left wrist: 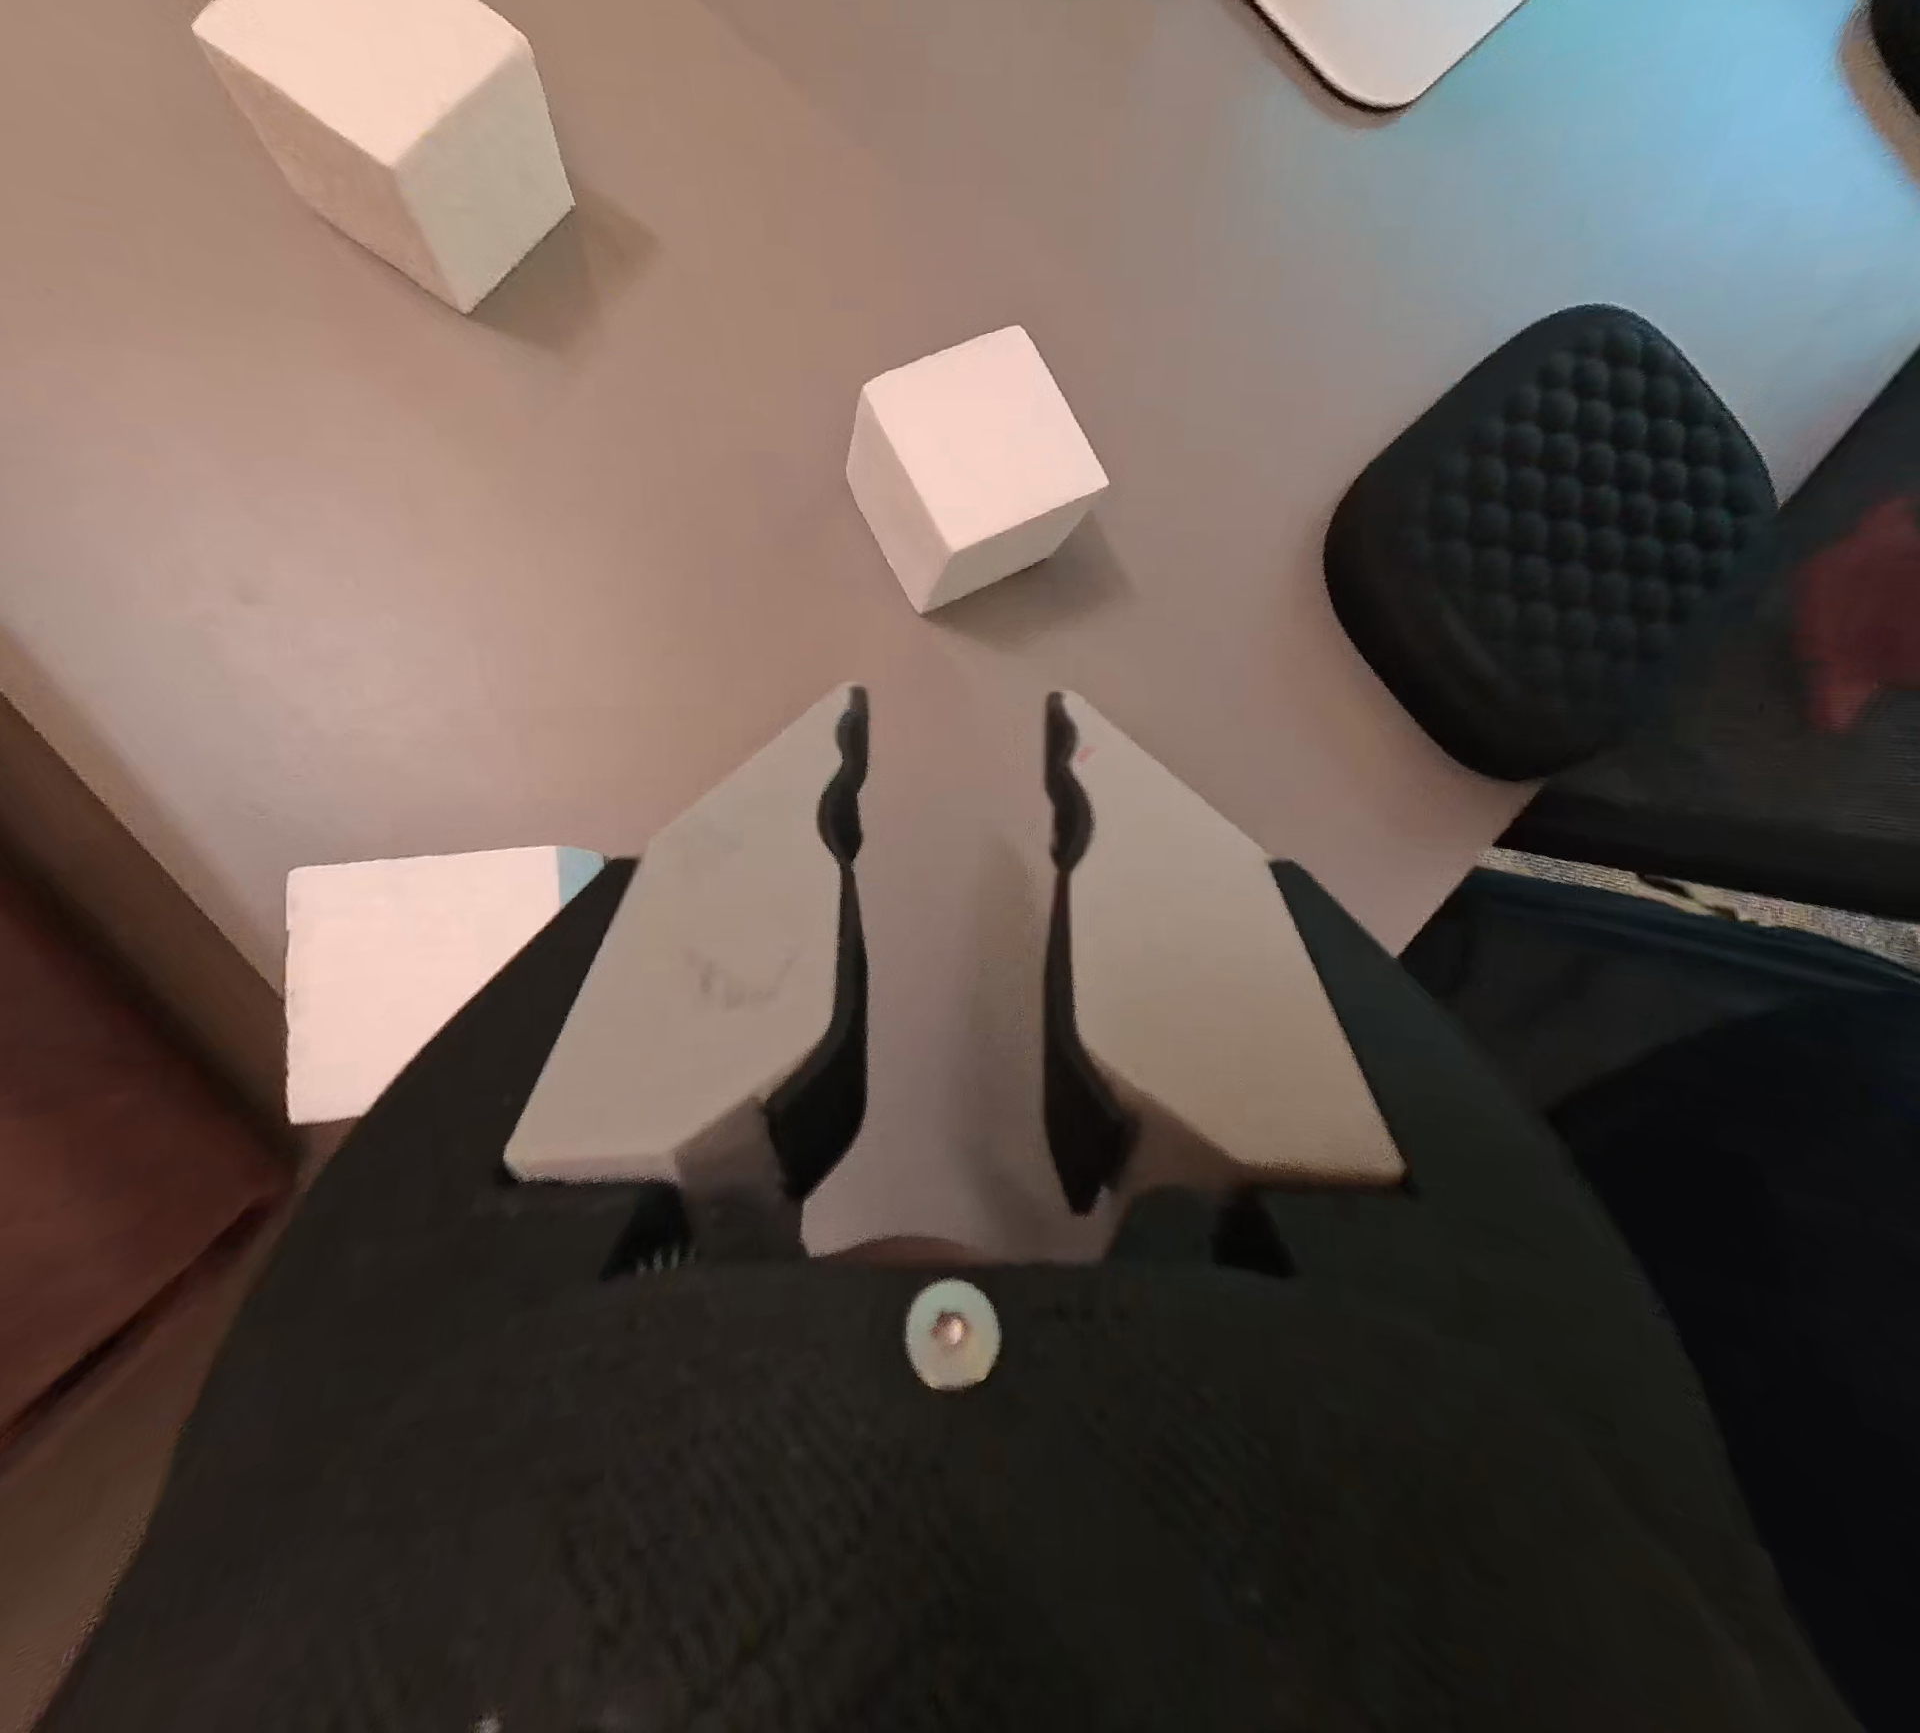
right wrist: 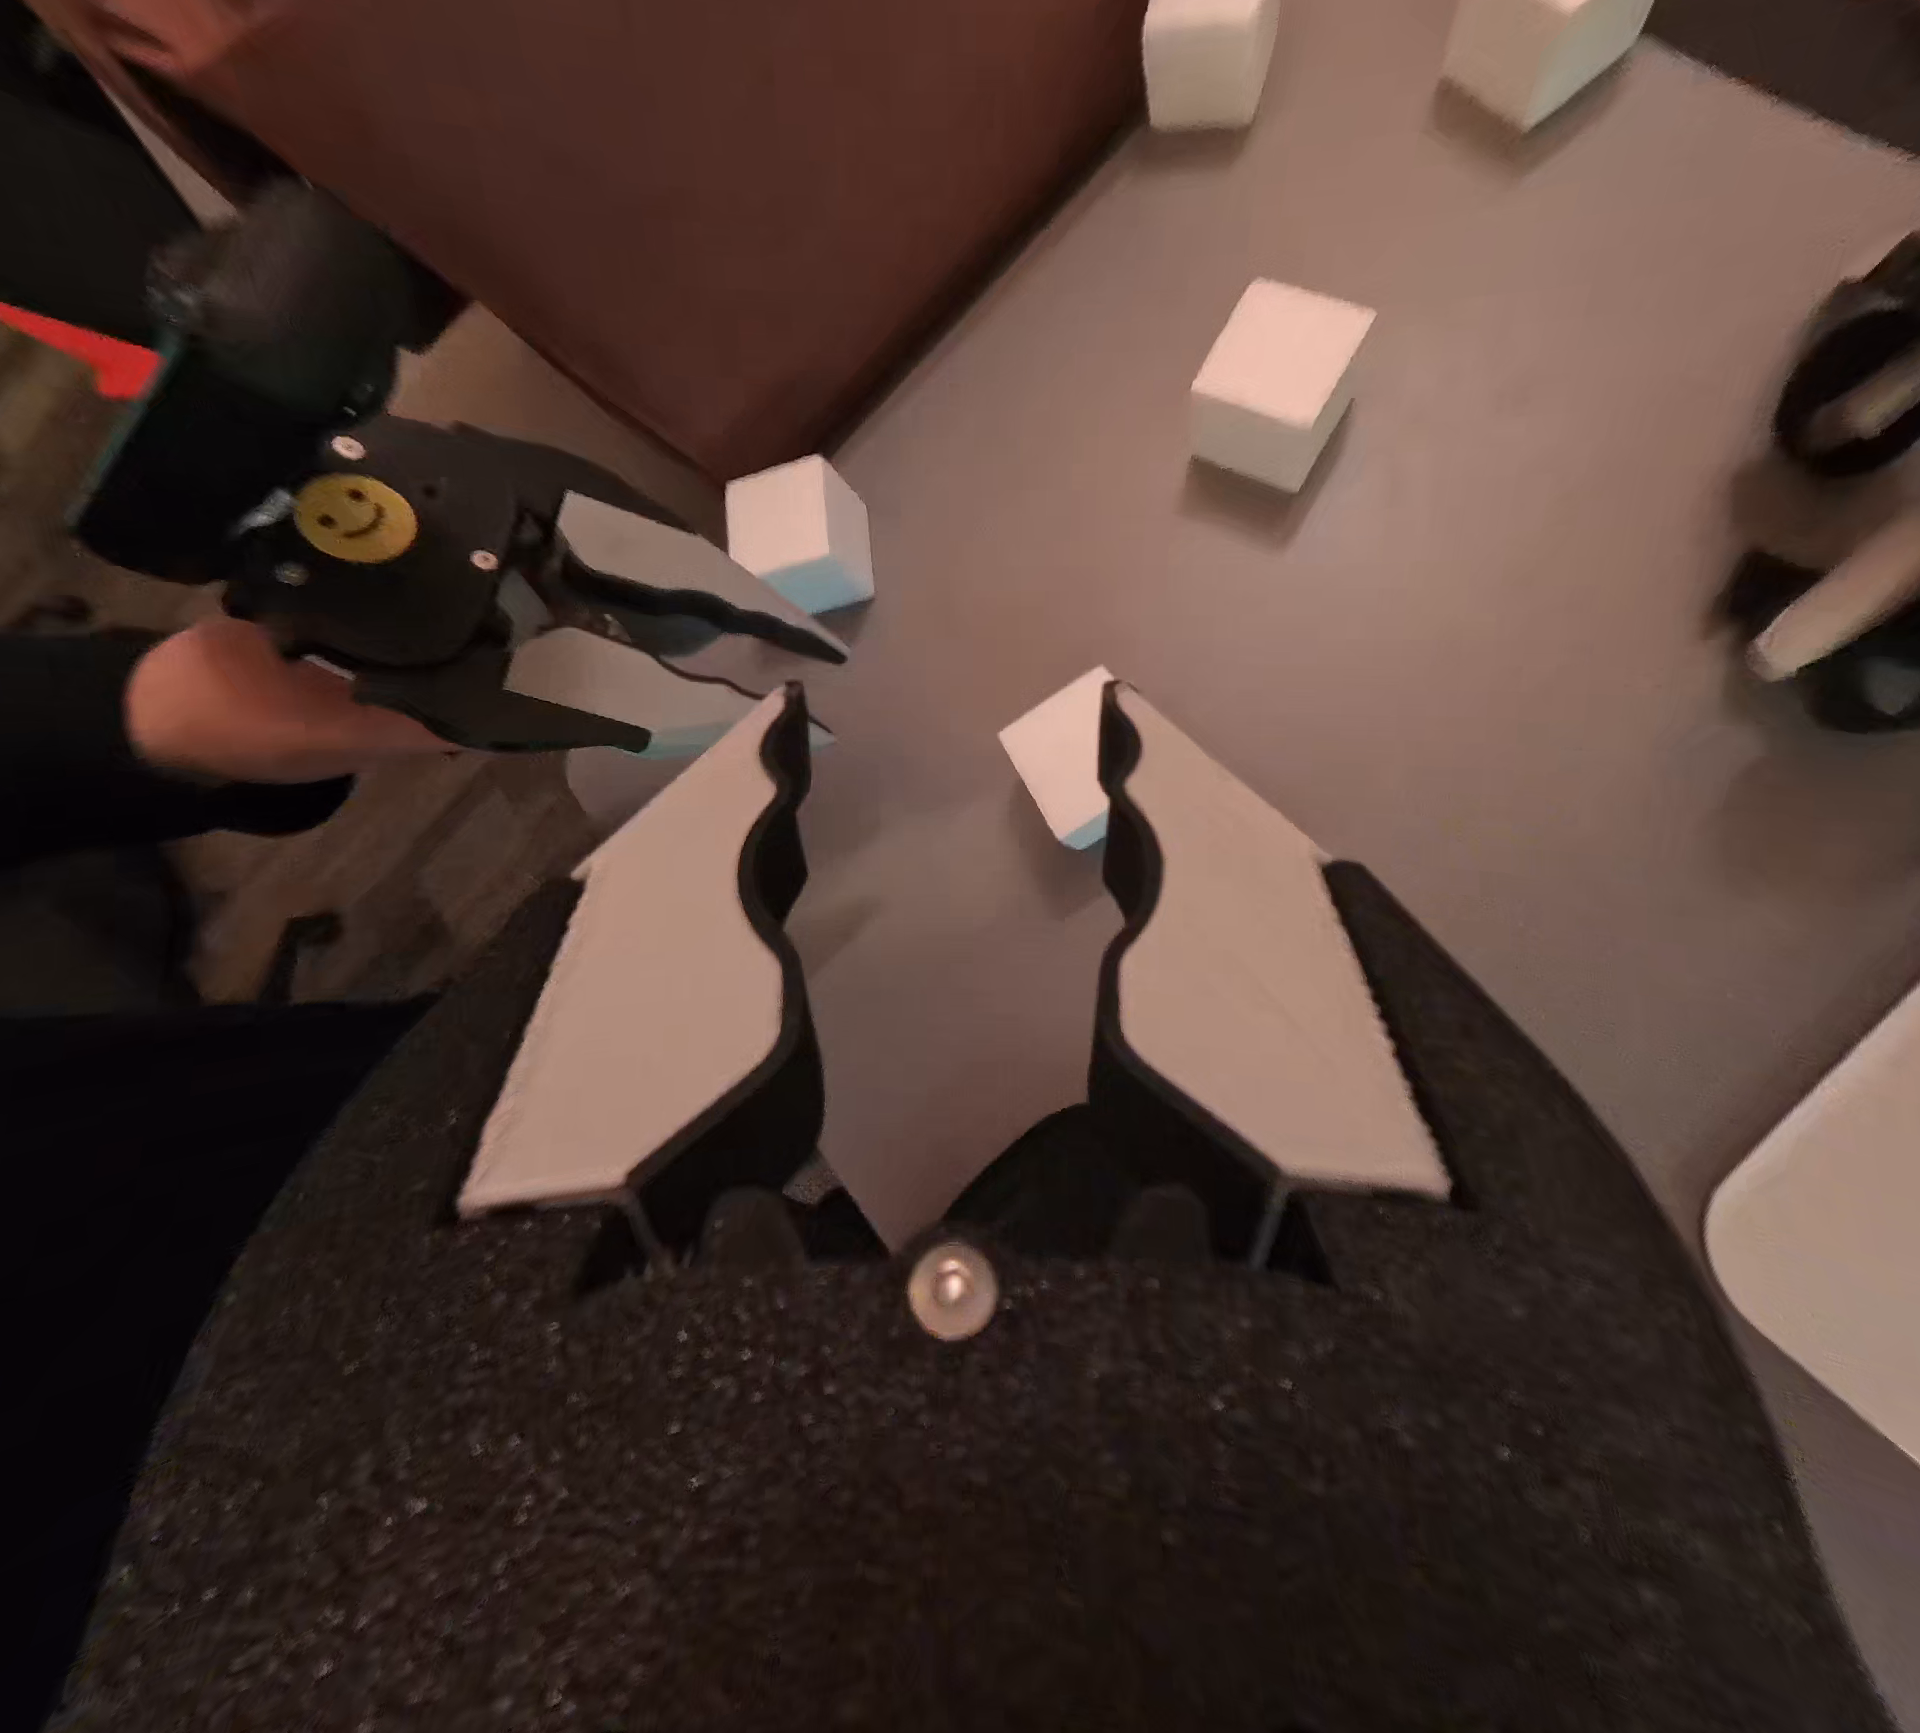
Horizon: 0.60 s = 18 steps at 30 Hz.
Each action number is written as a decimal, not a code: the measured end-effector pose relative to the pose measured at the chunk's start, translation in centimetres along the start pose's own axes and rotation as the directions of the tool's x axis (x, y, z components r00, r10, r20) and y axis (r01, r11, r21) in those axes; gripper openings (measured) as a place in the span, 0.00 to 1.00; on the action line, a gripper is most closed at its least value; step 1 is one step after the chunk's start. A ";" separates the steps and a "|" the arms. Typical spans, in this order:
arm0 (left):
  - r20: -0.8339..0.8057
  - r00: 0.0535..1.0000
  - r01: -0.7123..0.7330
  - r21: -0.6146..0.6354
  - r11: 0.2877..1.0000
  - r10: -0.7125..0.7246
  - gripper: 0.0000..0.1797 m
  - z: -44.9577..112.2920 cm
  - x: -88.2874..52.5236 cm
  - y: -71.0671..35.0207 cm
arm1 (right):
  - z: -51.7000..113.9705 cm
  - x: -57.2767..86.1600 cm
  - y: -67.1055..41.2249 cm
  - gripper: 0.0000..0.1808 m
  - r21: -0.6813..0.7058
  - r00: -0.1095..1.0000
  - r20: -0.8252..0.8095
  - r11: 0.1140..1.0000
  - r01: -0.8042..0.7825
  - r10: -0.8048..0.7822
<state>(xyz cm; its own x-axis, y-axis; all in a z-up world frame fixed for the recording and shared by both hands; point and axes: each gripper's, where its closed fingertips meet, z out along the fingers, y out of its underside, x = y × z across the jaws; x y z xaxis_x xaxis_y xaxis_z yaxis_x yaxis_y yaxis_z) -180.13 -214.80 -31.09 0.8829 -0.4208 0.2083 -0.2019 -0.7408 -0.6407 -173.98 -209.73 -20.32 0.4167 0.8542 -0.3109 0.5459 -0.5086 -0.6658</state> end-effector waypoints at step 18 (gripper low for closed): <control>0.072 0.977 -0.171 -0.303 0.938 0.201 0.39 1.9 -10.5 -8.9 | -0.5 4.3 8.9 0.26 0.049 0.984 0.010 0.983 0.175 -0.176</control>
<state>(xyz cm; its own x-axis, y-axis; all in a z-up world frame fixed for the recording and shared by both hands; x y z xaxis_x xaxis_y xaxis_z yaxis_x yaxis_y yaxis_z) -186.80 -202.76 -29.00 0.8525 -0.5223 0.0213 -0.4685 -0.7814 -0.4122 -166.93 -210.63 -27.25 0.3070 0.9314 -0.1955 0.5745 -0.3451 -0.7422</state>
